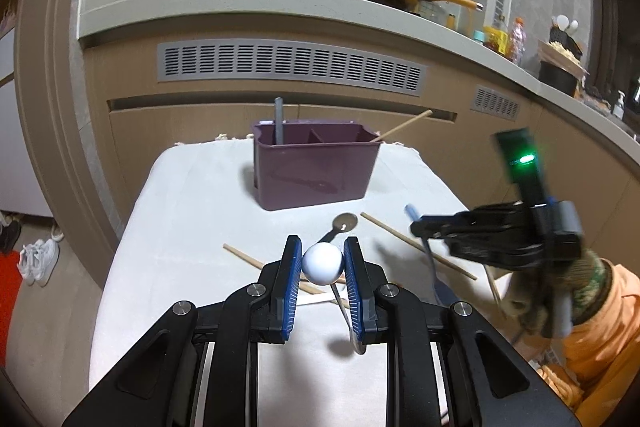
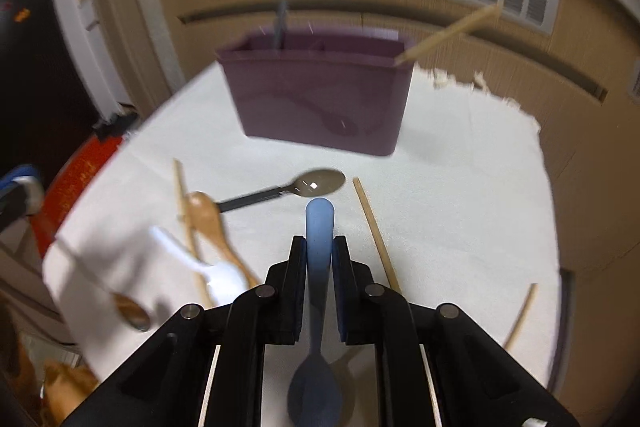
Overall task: Organize utensils
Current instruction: 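Lower the ball-handled spoon into the holder with the left tool while the right tool drops the blue spoon in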
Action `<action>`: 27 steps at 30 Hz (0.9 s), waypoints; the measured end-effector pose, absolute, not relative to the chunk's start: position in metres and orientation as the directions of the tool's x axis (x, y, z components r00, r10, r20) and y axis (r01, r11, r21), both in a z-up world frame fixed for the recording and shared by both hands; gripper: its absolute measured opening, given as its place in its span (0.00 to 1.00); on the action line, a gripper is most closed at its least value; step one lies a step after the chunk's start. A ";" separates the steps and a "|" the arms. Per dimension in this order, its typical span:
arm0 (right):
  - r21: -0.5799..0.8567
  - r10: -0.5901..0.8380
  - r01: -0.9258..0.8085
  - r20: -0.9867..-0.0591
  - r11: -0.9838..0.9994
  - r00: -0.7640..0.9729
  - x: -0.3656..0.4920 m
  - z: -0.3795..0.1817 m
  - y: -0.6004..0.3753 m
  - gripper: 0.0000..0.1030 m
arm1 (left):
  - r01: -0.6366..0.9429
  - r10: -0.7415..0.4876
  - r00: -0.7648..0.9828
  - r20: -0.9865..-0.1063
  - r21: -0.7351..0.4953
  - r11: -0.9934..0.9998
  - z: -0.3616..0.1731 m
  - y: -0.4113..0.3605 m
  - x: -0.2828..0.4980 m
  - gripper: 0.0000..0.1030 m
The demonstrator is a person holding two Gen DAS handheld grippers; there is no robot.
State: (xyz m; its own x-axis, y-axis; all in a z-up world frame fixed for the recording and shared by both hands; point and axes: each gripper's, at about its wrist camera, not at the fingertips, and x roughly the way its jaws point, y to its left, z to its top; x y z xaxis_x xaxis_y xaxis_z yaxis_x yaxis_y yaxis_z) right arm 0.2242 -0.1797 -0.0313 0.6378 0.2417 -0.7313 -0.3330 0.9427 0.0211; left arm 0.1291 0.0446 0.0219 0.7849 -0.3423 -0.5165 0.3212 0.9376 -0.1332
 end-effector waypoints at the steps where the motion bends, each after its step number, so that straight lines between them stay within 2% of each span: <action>1: 0.024 0.252 -0.337 -0.713 0.941 0.655 0.217 -0.023 -0.180 0.12 | 0.325 -0.342 0.787 -0.514 -0.126 0.937 0.024 0.042 0.128 0.22; 6: 0.045 0.321 -0.352 -0.529 0.935 0.785 0.188 0.047 -0.195 0.12 | 0.338 -0.340 0.821 -0.458 -0.089 0.937 0.061 0.032 0.130 0.22; 9: -0.002 0.323 -0.355 -0.413 0.935 0.851 0.189 0.097 -0.195 0.12 | 0.335 -0.326 0.859 -0.395 -0.048 0.941 0.099 0.031 0.147 0.22; 15: -0.101 0.271 -0.306 -0.264 0.947 0.926 0.232 0.189 -0.182 0.12 | 0.278 -0.256 0.931 -0.260 0.049 0.959 0.174 0.026 0.210 0.22; 19: -0.143 0.226 -0.258 -0.211 0.955 0.951 0.258 0.217 -0.176 0.12 | 0.248 -0.225 0.949 -0.222 0.082 0.965 0.189 0.021 0.258 0.22; 21: -0.146 0.209 -0.242 -0.210 0.959 0.955 0.279 0.218 -0.173 0.12 | 0.242 -0.217 0.949 -0.231 0.087 0.966 0.185 0.017 0.282 0.22; 27: -0.126 0.175 -0.221 -0.304 0.967 0.937 0.336 0.175 -0.175 0.12 | 0.247 -0.222 0.922 -0.319 0.041 0.968 0.143 0.015 0.339 0.22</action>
State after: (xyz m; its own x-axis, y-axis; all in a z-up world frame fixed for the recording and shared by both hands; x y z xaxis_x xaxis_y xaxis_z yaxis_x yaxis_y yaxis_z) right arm 0.3361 -0.1754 0.1752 0.9366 0.1746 -0.3037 -0.2211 0.9671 -0.1261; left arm 0.3392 0.0148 0.1432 0.9216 -0.2216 -0.3188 0.2470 0.9682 0.0409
